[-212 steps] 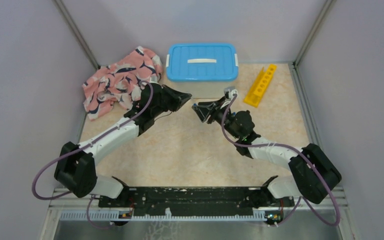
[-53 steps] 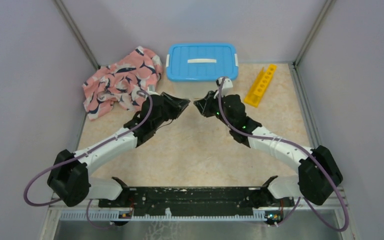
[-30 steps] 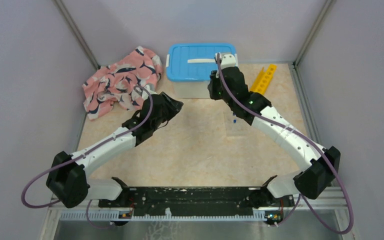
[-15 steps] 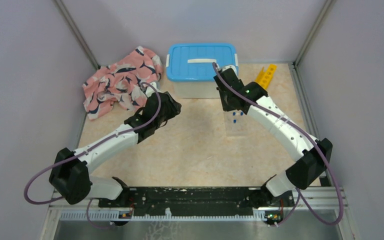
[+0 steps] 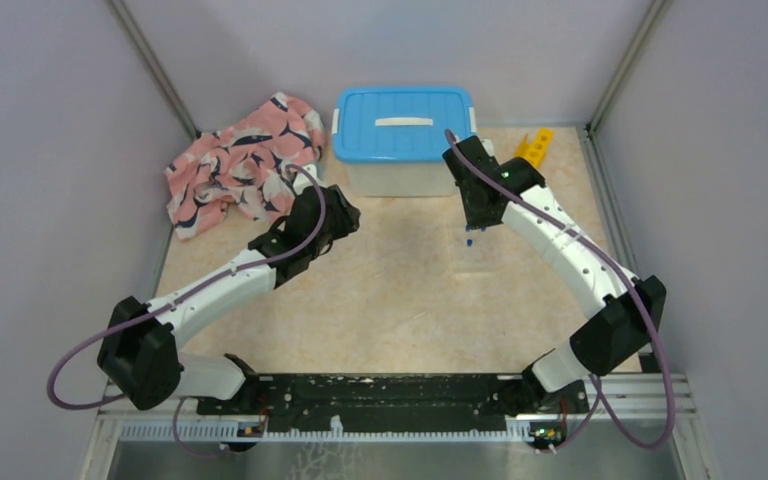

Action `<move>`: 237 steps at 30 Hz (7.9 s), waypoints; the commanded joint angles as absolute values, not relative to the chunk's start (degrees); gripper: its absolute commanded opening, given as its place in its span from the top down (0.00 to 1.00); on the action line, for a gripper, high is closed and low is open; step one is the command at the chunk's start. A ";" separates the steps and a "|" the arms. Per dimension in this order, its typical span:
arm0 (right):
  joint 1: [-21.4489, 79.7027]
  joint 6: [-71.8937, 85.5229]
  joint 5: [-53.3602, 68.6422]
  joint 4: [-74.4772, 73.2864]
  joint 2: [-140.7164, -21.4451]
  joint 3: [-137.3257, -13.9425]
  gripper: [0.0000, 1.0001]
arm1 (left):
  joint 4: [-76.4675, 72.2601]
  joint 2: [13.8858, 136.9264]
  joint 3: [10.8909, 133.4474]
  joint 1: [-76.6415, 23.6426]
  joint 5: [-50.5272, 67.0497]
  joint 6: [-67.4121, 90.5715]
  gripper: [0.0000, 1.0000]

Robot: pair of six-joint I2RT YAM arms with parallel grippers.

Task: Organize the chemistry lab equipment
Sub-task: Insert the test tube into the slot of the test tube rack, then adjust the test tube in the slot of the test tube rack, then pick up the test tube rack from the center of the board.

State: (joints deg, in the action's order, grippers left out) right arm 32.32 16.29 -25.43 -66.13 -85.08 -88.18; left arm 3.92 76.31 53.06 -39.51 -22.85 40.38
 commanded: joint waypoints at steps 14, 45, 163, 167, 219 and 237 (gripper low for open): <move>28.97 15.40 -22.30 -65.93 -88.55 -83.54 0.96 | 2.35 76.47 51.51 -39.78 -23.21 37.42 0.53; 22.88 11.84 -15.16 -57.94 -94.55 -79.41 0.96 | 1.79 77.42 49.89 -39.81 -23.05 37.64 0.53; 20.22 15.22 -11.86 -44.19 -82.22 -64.09 1.00 | 5.01 80.22 54.49 -43.68 -26.76 35.95 0.50; 20.21 15.21 -11.60 -43.43 -83.23 -64.14 1.00 | 4.90 80.46 54.54 -43.68 -26.92 35.77 0.50; 12.59 22.38 -26.46 -27.62 -79.51 -75.29 0.45 | 2.86 86.53 52.18 -43.68 -12.55 21.22 0.28; 5.06 23.31 -25.23 -22.85 -102.80 -89.50 0.38 | 0.39 101.78 60.90 -45.56 -10.22 10.25 0.22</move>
